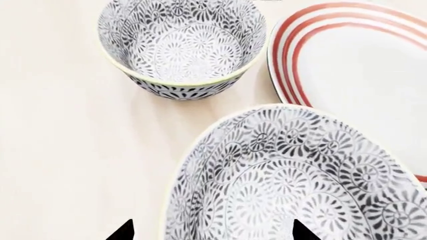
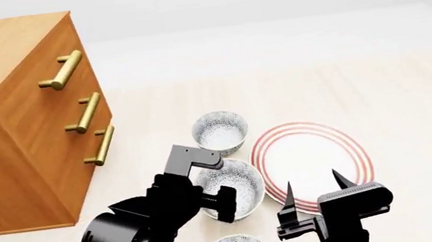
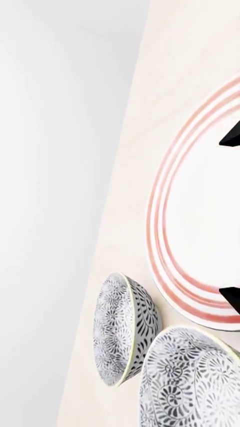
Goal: Stack the bowl in the middle on the bowl at the back.
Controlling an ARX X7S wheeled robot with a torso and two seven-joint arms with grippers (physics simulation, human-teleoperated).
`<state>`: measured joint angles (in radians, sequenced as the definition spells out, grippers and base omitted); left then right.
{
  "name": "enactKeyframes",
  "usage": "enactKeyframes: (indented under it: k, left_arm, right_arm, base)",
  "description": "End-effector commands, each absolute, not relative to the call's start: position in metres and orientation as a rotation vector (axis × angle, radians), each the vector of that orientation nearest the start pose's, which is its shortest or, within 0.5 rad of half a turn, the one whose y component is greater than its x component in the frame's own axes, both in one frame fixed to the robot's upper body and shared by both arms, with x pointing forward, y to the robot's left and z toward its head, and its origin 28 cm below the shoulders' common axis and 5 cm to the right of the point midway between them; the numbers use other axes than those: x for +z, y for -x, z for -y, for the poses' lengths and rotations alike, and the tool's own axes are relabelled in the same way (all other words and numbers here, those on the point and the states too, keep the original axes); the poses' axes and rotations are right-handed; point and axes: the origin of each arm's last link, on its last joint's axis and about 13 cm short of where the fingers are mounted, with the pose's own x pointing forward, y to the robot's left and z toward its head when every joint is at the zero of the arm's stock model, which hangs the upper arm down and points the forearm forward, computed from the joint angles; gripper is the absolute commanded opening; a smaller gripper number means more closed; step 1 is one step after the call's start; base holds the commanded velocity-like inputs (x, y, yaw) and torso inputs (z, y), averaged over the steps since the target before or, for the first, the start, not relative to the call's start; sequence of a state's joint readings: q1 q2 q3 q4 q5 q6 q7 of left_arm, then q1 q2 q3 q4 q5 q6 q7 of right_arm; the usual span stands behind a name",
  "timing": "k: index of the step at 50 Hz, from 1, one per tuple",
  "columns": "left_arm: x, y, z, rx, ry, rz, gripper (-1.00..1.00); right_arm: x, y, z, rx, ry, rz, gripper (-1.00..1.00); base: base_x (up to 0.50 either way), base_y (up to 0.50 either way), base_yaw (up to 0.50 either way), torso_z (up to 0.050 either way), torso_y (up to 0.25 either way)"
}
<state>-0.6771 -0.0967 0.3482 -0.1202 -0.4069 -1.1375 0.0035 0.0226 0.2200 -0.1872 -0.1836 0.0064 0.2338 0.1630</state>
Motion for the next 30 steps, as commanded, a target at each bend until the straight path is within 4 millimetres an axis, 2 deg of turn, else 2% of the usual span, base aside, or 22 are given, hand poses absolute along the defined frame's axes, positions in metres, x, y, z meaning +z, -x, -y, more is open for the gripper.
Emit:
enactKeyframes:
  k: [1, 5, 6, 30]
  left_arm:
    - [0.087, -0.306, -0.163, -0.412, -0.072, -0.696, 1.00]
    - [0.084, -0.308, -0.163, -0.411, -0.067, -0.704, 1.00]
    - [0.084, -0.308, -0.164, -0.410, -0.067, -0.705, -1.00]
    - [0.096, -0.308, -0.180, -0.386, -0.020, -0.631, -1.00]
  right_arm:
    - [0.038, -0.212, 0.112, 0.022, 0.218, -0.032, 1.00]
    - [0.037, -0.212, 0.112, 0.023, 0.217, -0.032, 1.00]
    - [0.037, -0.212, 0.112, 0.023, 0.217, -0.032, 1.00]
    - [0.034, -0.214, 0.109, 0.030, 0.210, -0.041, 1.00]
  base:
    - [0.00, 0.00, 0.00, 0.000, 0.000]
    - [0.00, 0.00, 0.00, 0.000, 0.000]
    - [0.00, 0.00, 0.00, 0.000, 0.000]
    - [0.00, 0.00, 0.00, 0.000, 0.000]
